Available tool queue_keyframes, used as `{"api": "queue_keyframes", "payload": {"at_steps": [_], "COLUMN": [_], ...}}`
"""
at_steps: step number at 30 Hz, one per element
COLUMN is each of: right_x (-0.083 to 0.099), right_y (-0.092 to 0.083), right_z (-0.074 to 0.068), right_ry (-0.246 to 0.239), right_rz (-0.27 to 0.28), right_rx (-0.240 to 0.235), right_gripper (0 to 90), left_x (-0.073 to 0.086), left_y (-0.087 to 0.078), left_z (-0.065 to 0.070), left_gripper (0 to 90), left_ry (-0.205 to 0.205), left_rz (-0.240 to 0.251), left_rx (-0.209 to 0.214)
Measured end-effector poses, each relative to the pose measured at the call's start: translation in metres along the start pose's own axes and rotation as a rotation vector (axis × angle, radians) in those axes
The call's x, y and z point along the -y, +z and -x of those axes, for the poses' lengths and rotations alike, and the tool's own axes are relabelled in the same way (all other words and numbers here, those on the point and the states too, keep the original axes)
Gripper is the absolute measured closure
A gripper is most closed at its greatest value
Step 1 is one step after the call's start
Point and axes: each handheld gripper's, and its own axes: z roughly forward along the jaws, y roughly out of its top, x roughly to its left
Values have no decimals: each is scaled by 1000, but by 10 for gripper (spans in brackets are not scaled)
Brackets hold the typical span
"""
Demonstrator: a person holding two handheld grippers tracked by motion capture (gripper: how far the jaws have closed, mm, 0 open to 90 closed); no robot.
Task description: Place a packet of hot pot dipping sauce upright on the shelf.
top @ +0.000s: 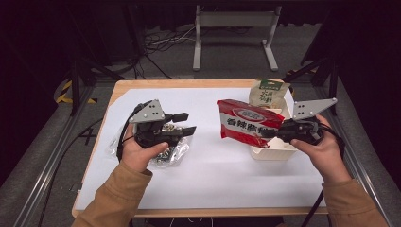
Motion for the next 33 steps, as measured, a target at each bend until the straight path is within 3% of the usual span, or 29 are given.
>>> {"api": "queue_keyframes", "payload": {"at_steps": [6, 18, 22, 33], "right_x": [-5, -10, -10, -13], "right_y": [-9, -18, -21, -24], "right_z": [12, 34, 46, 70], "right_ry": [4, -7, -13, -16], "right_rz": [-6, -20, -30, -47], "right_rx": [24, 60, 71, 102], "right_gripper": [895, 895, 895, 895], "left_x": [13, 27, 33, 40], "left_y": [-4, -10, -10, -17], "left_z": [-4, -11, -15, -22], "left_gripper": [474, 449, 438, 413], "left_ry": [-35, -60, -57, -76], "left_rz": [-2, -7, -40, -62], "left_rx": [-21, -66, -100, -119]}}
